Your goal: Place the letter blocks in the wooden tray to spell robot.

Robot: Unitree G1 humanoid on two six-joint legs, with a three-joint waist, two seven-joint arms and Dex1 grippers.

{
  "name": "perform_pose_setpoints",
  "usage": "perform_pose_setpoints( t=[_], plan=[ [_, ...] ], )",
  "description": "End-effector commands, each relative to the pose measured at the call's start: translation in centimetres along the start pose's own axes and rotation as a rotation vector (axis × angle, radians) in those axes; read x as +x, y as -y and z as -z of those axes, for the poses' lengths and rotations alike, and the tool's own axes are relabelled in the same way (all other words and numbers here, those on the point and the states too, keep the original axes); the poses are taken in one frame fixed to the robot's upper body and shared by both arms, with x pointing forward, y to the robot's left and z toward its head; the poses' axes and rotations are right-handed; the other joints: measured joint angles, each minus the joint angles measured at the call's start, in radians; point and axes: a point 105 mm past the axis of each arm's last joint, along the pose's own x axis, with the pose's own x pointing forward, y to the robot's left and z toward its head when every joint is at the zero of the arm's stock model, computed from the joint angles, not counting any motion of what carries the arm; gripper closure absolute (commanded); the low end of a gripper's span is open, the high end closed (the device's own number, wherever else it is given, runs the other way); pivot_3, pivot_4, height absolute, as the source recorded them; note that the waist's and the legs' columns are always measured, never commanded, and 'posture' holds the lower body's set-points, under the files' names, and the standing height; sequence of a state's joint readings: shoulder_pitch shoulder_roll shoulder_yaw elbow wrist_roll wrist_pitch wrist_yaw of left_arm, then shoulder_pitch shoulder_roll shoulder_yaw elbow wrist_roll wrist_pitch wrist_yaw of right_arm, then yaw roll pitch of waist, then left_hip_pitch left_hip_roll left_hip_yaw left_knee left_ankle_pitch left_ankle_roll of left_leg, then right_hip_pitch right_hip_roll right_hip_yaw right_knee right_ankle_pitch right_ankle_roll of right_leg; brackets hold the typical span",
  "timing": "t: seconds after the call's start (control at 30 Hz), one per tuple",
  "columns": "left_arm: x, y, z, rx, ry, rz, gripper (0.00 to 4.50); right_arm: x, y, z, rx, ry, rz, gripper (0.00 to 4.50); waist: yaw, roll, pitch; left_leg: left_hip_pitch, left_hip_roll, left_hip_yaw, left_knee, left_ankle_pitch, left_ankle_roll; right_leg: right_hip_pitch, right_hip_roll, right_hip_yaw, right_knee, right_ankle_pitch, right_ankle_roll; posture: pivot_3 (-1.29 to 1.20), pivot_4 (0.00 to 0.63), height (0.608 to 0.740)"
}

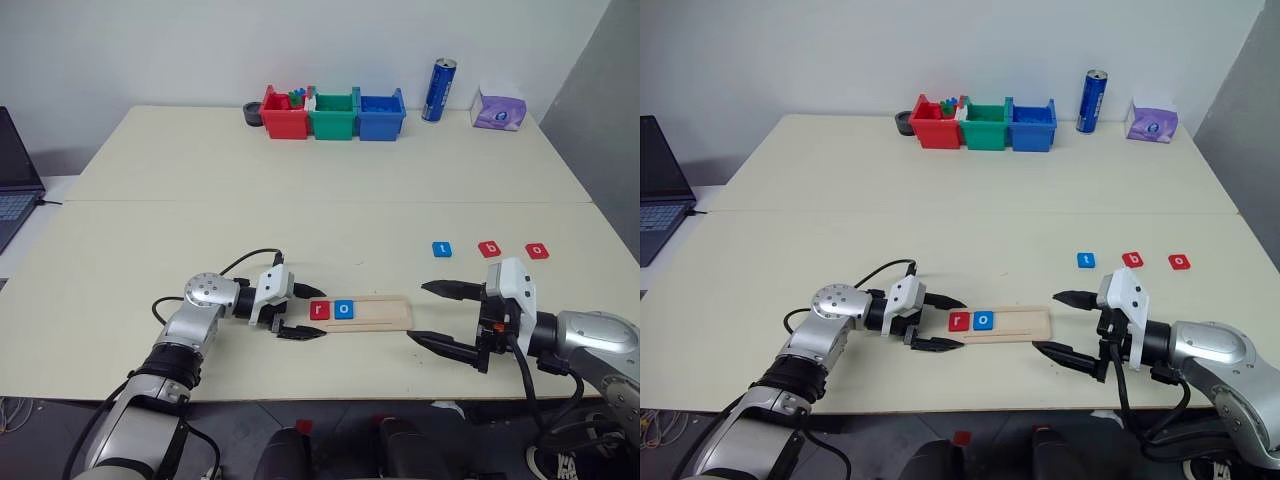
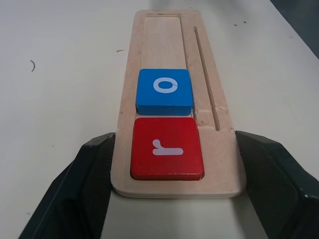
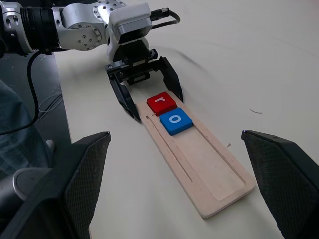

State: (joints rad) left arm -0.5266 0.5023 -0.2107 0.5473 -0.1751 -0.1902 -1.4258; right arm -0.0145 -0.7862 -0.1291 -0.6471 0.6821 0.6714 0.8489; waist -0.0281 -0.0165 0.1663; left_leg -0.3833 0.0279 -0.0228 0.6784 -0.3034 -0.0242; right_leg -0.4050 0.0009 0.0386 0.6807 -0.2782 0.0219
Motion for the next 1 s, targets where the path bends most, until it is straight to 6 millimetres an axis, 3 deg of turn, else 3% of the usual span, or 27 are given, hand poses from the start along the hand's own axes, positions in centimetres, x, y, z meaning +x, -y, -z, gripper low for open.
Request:
perform_pose_setpoints(
  t=[0.03,0.4,0.5,0.53,1.0],
  plan=[
    [0.1,-0.3,-0.2,0.038,-0.011,0.005,1.11,0.0,-0.2,-0.7,-0.036,0.019,-0.011,0.00,0.000,0.000,0.000,0.000,0.000,0.000,0.000,0.000,0.000,0.000,0.000,0.000,0.000,0.000,0.000,0.00,0.150,0.740],
    [-0.5,-0.6,-0.1,0.059,-0.029,0.014,1.11,0.1,-0.3,-0.6,-0.036,0.018,-0.016,0.00,0.000,0.000,0.000,0.000,0.000,0.000,0.000,0.000,0.000,0.000,0.000,0.000,0.000,0.000,0.000,0.00,0.150,0.740],
    [-0.5,-1.0,-0.2,0.065,-0.028,0.003,0.10,0.1,-0.2,-0.5,-0.038,0.015,-0.016,0.00,0.000,0.000,0.000,0.000,0.000,0.000,0.000,0.000,0.000,0.000,0.000,0.000,0.001,0.000,0.000,0.00,0.150,0.740],
    [-0.5,-1.0,-0.2,0.065,-0.028,0.004,0.04,0.1,-0.2,-0.5,-0.039,0.014,-0.017,0.00,0.000,0.000,0.000,0.000,0.000,0.000,0.000,0.000,0.000,0.000,0.000,0.000,0.001,0.000,0.000,0.00,0.150,0.740],
    [-1.2,-0.6,-0.6,0.072,-0.019,0.018,0.04,0.3,0.2,-0.4,-0.049,0.011,-0.013,0.00,0.000,0.000,0.000,0.000,0.000,0.000,0.000,0.000,0.000,0.000,0.000,0.000,0.001,0.000,0.000,0.00,0.150,0.740]
  ],
)
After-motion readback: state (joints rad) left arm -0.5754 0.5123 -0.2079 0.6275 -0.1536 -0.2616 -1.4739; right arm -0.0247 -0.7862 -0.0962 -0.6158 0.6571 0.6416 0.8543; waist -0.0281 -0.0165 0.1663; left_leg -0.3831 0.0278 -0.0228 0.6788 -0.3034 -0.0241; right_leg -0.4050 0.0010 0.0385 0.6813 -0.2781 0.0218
